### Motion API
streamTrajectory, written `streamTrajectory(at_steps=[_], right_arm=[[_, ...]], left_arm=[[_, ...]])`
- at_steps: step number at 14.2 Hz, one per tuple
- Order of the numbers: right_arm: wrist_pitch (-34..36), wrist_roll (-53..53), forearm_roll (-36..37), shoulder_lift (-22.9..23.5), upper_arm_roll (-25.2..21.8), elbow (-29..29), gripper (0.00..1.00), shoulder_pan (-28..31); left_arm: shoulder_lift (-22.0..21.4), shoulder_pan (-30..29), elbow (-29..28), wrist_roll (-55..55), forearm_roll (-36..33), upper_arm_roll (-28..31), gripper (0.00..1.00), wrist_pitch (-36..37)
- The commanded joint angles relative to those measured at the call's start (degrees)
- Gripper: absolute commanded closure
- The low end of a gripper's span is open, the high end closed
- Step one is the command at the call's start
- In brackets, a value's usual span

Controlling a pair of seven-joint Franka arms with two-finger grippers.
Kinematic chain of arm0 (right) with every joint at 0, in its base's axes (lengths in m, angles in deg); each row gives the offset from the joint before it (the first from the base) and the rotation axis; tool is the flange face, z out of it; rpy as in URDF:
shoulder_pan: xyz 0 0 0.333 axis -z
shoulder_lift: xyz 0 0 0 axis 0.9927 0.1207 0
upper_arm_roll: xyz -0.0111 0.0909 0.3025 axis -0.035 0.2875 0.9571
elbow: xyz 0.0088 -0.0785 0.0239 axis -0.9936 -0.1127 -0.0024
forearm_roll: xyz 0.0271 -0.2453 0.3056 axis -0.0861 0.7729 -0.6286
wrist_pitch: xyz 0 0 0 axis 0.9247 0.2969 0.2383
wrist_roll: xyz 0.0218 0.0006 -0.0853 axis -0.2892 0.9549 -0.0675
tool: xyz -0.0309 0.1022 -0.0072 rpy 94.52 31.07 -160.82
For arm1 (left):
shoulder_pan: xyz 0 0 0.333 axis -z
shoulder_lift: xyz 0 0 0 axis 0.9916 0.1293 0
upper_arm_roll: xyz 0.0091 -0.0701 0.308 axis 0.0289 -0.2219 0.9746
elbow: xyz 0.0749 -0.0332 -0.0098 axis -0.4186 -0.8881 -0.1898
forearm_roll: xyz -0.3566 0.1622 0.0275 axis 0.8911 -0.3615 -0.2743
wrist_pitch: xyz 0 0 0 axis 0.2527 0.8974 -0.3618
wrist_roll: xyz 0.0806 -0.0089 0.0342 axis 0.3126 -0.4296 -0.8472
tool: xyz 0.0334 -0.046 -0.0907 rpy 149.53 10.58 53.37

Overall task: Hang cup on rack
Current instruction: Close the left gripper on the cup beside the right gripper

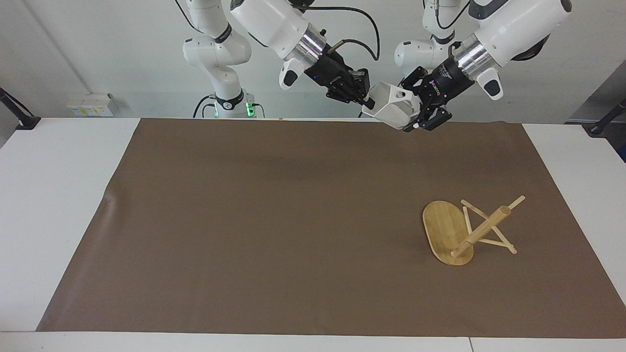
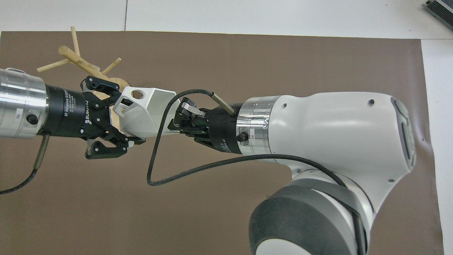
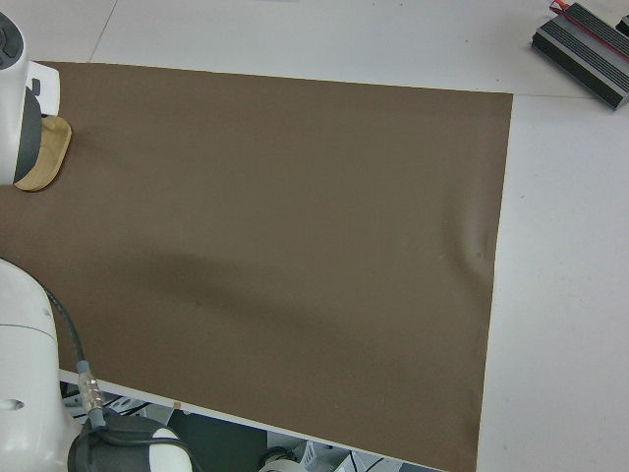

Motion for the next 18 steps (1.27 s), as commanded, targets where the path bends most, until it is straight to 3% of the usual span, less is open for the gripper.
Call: streamTrajectory(at_steps=[1, 5, 7, 8, 10, 11, 18], right_arm=[[-0.74, 0.08, -1.60, -0.37, 0.55, -0.40, 1.00, 0.45], [-0.48, 0.25, -1.68, -0.37, 0.63, -0.40, 1.00, 0.45], [-0.39, 0.51, -1.60, -0.46, 0.54, -0.40, 0.68, 0.45], [-0.30, 0.60, -1.60, -0.46, 0.46, -0.48, 0.60, 0.45], [-0.04, 0.60, -1.60, -0.72, 0.46, -1.01, 0.31, 0.53], [-0.12, 0.08, -1.33, -0.81, 0.46, -1.19, 0.00, 0.53], [-0.21, -0.19, -0.72, -0.72, 0.46, -1.10, 0.00, 0.45]], left_arm=[[-0.92, 0.84, -1.30, -1.28, 0.90, 0.18, 1.00, -0.87], [-0.92, 0.84, -1.21, -1.89, 0.81, 0.18, 1.00, -1.05], [-0.92, 0.84, -1.21, -1.89, 0.81, 0.18, 1.00, -1.13], [-0.92, 0.84, -1.21, -1.89, 0.81, 0.10, 1.00, -1.13], [-0.92, 0.75, -1.21, -1.81, 0.81, 0.18, 1.00, -1.13], [-0.92, 0.75, -1.30, -1.80, 0.81, 0.18, 1.00, -1.05], [-1.36, 0.14, -2.44, -1.63, 0.55, 0.27, 1.00, -1.13]])
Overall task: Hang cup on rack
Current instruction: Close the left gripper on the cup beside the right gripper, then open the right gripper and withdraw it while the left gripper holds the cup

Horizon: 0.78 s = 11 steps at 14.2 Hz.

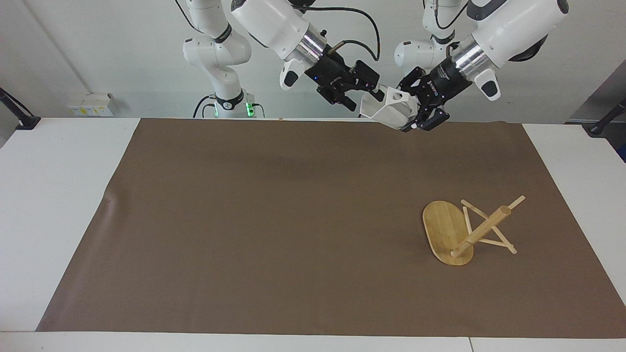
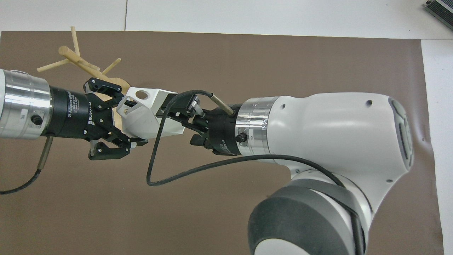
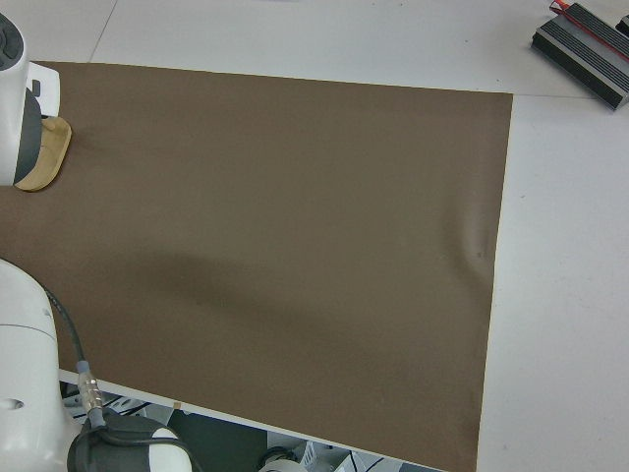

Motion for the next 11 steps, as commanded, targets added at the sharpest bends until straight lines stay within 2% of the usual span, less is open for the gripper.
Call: streamTrajectory(at_steps=[1, 7, 11], right_arm=[[-0.19, -0.46, -0.70, -0.72, 0.43, -0.89, 0.00, 0.61], [-0.19, -5.63, -0.61, -0.72, 0.25, -0.97, 0.00, 1.04], [-0.19, -10.81, -0.53, -0.63, -0.19, -0.97, 0.00, 1.57]], left_arm=[[-1.45, -0.15, -2.29, -0.52, 0.36, 0.52, 1.00, -1.17], [-3.47, -2.25, -7.12, -0.43, -0.17, 0.87, 1.00, -5.04], [-3.91, -4.28, -7.91, -2.71, -0.17, 0.88, 1.00, -7.41]])
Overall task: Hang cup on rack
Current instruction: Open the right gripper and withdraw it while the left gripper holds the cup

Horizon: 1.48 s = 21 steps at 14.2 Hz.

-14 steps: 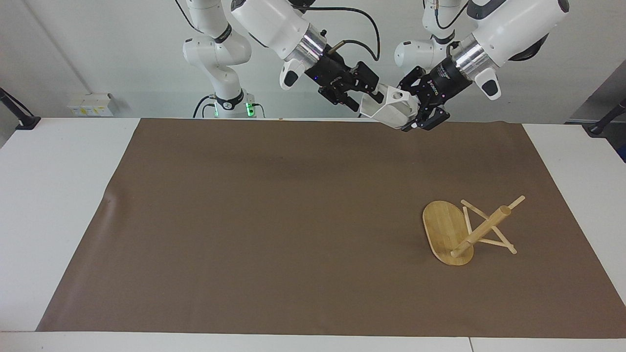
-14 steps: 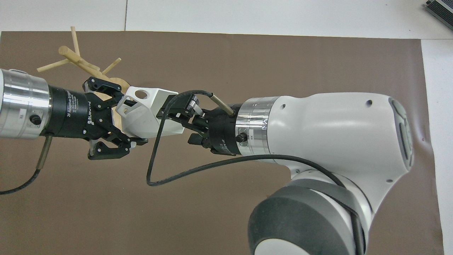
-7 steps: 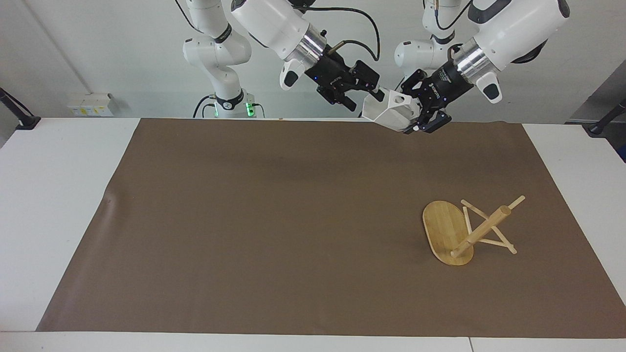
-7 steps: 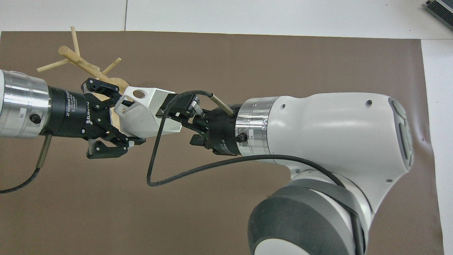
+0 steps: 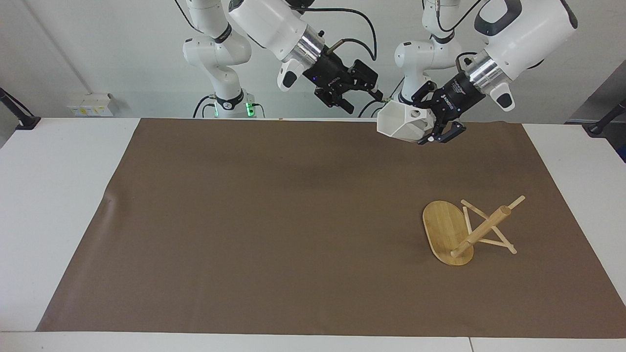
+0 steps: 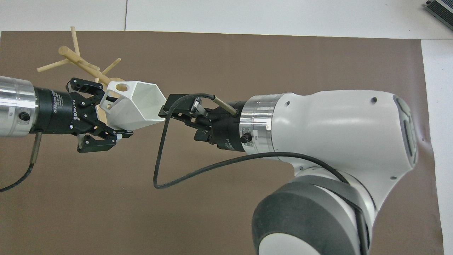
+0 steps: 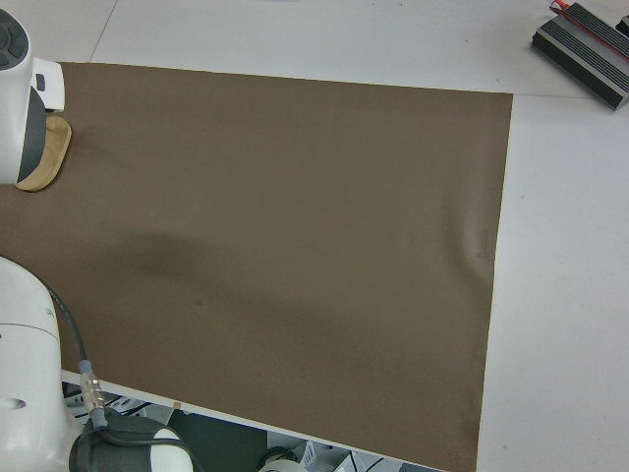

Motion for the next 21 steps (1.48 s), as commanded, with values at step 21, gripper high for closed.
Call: streamTrajectory(at_steps=[21], right_arm=[[-0.02, -35.85, 16.26, -0.19, -2.81, -2.58, 0.00, 11.59]], left_arm=[[3.50, -4.40, -4.04, -23.73, -7.44, -0.45, 1.00, -10.46]])
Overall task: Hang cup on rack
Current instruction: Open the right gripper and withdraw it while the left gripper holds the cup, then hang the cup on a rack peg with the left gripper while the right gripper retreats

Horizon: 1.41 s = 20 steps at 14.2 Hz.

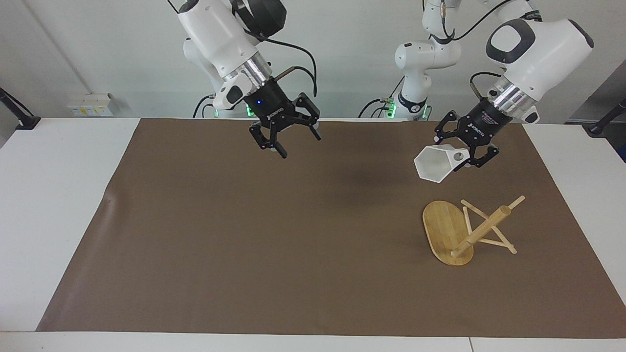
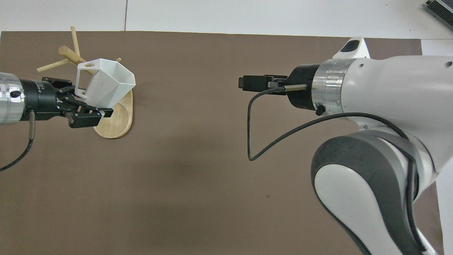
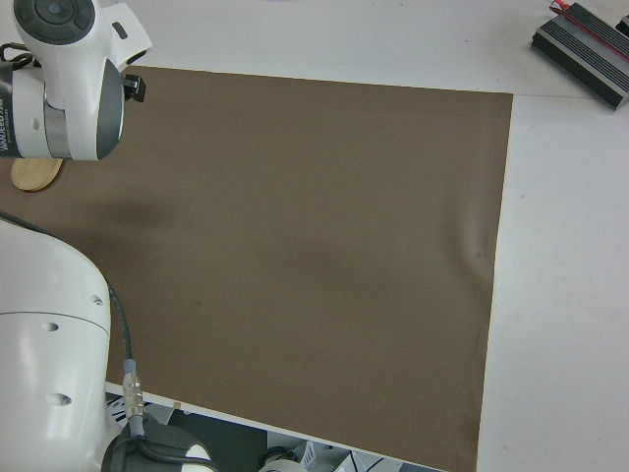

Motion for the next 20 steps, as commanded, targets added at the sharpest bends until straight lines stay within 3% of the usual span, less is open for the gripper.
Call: streamTrajectory(at_steps=[1, 5, 9, 20], right_arm=[[-0.02, -3.72, 1.06, -0.29, 0.68, -0.60, 0.00, 3.21], [-0.11, -6.61, 3.77, -0.29, -0.71, -0.52, 0.00, 4.98], [1.20, -17.23, 6.51, -0.29, -3.97, -0.25, 0.00, 5.07], [19.83, -31.05, 6.68, -0.73, -16.00, 4.67, 0.00, 5.07]], left_arm=[[1.03, -0.23, -0.79, -4.70, -2.47, -0.51, 1.00, -2.59], [4.99, 0.74, 0.09, -8.58, -4.50, -0.59, 1.00, -6.63], [7.10, 0.65, 0.09, -9.81, -4.77, -0.59, 1.00, -8.74], [9.83, 0.91, -0.26, -15.61, -7.84, -0.59, 1.00, -15.15]])
